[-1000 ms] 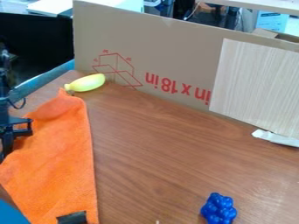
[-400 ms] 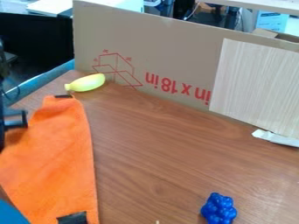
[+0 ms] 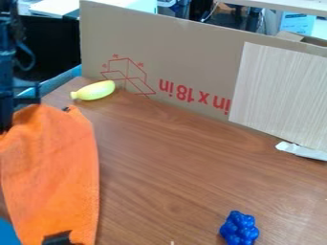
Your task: Unfold the cloth from bottom left to the top right
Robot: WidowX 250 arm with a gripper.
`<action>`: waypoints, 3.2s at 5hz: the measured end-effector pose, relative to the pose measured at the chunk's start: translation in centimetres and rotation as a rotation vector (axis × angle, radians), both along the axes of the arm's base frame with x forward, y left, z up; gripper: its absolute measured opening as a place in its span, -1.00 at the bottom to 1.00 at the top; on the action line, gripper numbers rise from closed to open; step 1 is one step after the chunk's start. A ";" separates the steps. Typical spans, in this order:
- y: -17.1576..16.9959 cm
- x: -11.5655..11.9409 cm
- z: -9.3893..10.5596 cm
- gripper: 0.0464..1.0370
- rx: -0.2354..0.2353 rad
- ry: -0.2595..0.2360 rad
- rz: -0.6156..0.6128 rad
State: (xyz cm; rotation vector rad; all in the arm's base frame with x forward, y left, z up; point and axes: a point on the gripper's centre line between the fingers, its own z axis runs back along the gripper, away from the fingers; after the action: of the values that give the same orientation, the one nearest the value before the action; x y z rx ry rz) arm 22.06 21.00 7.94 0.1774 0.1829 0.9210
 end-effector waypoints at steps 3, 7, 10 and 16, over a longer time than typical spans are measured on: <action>-6.7 8.0 -3.5 -0.99 0.030 0.172 -0.054; -14.6 14.4 -4.2 -0.99 0.124 0.095 -0.178; -19.1 18.6 -3.6 -0.99 0.084 0.074 -0.191; -21.1 19.1 -3.5 0.90 0.065 -0.049 -0.174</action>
State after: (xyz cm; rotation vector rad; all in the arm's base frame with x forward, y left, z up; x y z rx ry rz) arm 41.18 -0.10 4.40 0.2273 0.0901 0.7580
